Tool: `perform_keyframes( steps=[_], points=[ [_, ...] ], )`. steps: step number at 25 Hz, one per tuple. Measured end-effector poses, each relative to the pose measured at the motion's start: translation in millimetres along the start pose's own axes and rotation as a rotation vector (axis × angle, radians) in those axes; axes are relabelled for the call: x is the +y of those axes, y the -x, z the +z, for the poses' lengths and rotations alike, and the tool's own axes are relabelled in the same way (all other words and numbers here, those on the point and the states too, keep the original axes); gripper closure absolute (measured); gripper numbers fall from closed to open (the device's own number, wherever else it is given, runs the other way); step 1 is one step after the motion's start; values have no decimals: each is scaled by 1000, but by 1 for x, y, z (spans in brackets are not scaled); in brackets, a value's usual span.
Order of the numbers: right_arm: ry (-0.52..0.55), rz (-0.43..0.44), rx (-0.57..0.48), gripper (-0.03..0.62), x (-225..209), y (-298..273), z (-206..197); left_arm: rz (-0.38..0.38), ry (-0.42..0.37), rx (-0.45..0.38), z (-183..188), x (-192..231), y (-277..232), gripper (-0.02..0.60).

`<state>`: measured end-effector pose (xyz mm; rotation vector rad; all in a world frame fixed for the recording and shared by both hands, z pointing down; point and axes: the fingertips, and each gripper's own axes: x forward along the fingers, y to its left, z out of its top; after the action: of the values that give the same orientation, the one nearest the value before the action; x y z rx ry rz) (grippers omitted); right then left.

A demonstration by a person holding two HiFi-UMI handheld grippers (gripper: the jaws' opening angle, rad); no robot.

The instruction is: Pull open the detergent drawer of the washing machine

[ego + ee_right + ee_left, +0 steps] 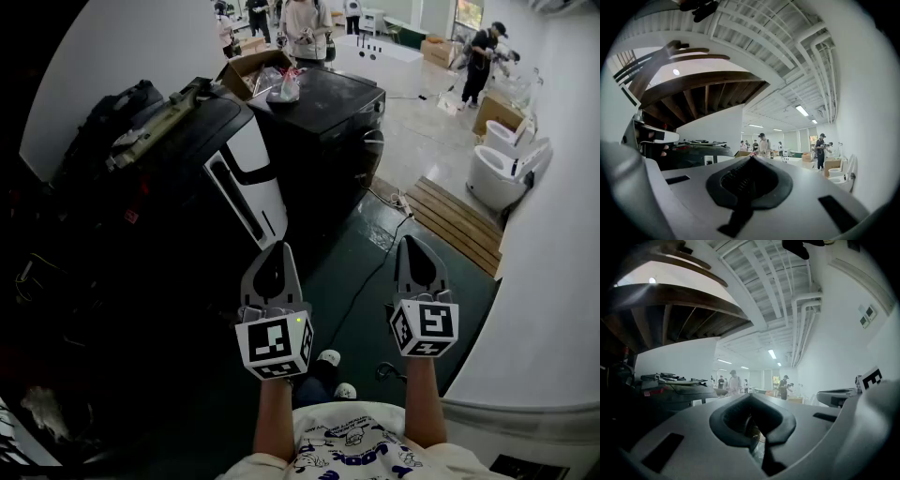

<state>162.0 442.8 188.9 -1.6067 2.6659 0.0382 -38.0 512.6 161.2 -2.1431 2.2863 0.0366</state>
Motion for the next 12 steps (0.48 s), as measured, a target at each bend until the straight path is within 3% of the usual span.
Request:
perform_keyframes(
  steps=[12],
  points=[
    [-9,-12,7,583,-2,-17,-8,-11,3,11,-6,5,-19,568]
  ],
)
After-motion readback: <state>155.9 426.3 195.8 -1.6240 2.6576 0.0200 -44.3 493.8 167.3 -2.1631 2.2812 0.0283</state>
